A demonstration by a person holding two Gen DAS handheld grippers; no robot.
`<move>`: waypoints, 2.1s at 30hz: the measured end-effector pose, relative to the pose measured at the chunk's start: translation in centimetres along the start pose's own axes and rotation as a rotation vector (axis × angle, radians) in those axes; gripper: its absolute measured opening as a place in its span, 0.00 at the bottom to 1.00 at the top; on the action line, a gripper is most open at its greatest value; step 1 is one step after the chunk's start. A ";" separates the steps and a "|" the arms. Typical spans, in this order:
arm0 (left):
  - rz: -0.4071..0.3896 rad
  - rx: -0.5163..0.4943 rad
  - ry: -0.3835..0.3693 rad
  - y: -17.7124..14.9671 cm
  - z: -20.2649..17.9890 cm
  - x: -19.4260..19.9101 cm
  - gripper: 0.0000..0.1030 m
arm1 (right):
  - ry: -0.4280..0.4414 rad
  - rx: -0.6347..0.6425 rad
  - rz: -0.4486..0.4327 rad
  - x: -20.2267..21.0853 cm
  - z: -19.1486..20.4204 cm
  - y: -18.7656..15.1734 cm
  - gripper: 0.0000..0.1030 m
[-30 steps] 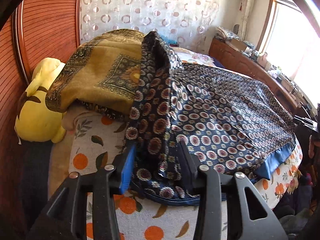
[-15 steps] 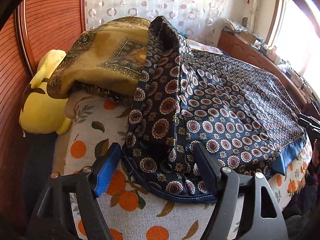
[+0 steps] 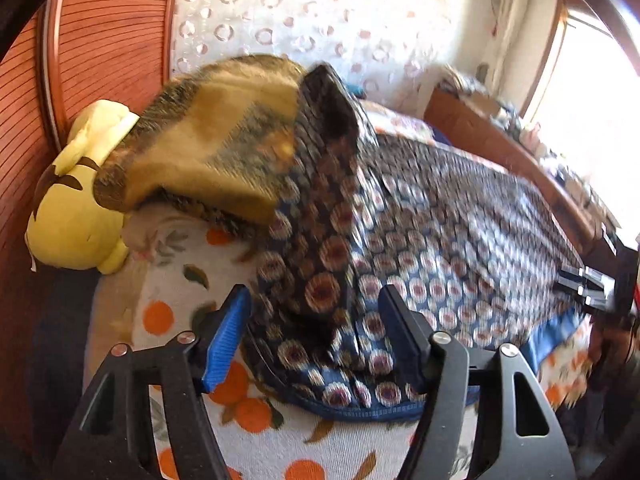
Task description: Fold small clothes
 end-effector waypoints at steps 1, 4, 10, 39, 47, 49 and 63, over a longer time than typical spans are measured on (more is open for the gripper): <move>-0.007 0.009 -0.007 0.3 0.2 0.1 0.65 | 0.001 -0.003 -0.001 0.1 -0.1 -0.1 0.59; 0.016 0.029 -0.019 0.7 0.7 -0.8 0.65 | 0.006 -0.008 -0.004 0.4 -0.5 -0.2 0.59; 0.065 0.079 -0.065 0.3 0.5 -2.5 0.10 | 0.008 -0.008 -0.006 0.7 -0.8 -0.3 0.59; 0.068 -0.437 -0.365 5.2 -30.9 -2.9 0.05 | 0.032 -0.159 -0.092 6.2 -8.8 -2.5 0.59; 0.125 -0.498 -0.377 4.7 -35.7 -4.3 0.06 | -0.009 -0.214 -0.122 9.2 -12.2 -4.4 0.59; 0.130 -0.520 -0.368 4.5 -36.2 -4.4 0.15 | -0.016 -0.216 -0.126 9.5 -12.5 -4.7 0.59; 0.151 -0.481 -0.233 3.8 -28.5 -6.1 0.74 | 0.008 -0.202 -0.129 8.3 -11.6 -2.3 0.59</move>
Point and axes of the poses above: each gripper's, at about its wrist camera, not at the fingertips, and x roughly against the way its jaws point, z to its left, y to its top, the point moved 5 cm from there along -x, roughly the way its jaws point, and after that the axes turned 1 degree about z, right-handed, at the moved point
